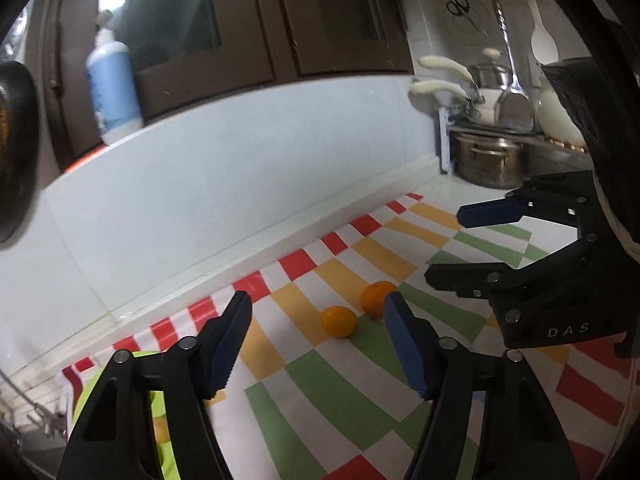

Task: Organize fruits
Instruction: 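Move both open tools toward the two oranges on the cloth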

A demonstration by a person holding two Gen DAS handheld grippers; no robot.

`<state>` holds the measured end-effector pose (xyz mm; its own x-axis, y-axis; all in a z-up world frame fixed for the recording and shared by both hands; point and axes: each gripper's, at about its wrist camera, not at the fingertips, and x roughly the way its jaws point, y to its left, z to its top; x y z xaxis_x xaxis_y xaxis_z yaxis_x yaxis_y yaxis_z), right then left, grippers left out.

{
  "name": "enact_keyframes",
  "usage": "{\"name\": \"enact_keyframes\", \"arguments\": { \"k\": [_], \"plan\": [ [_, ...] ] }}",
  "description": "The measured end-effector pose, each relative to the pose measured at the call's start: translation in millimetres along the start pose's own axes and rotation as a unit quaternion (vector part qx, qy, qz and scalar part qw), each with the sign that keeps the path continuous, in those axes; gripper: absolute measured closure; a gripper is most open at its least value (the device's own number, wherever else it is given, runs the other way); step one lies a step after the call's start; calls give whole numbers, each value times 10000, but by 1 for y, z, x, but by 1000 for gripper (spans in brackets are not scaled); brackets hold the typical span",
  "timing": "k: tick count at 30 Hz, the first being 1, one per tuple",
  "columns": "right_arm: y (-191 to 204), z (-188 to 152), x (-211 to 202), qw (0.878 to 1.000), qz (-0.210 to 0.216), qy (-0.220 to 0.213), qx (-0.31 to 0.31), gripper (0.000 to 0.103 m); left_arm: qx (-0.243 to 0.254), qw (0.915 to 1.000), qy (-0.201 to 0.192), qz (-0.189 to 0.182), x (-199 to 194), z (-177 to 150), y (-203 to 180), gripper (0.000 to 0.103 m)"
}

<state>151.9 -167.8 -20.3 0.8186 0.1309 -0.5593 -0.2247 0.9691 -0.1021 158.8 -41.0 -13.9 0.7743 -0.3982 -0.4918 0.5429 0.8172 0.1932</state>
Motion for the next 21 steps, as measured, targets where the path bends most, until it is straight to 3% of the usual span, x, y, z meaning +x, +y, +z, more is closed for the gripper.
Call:
{"name": "enact_keyframes", "arguments": {
  "k": [8,21],
  "plan": [
    [-5,-6,44,9986,305,408,-130,51,181,9982,373,-445,42,-8,4,47],
    [-11,-15,95,9935,658,915,-130,56,308,9913,881,-930,93,-21,11,52]
  ]
}}
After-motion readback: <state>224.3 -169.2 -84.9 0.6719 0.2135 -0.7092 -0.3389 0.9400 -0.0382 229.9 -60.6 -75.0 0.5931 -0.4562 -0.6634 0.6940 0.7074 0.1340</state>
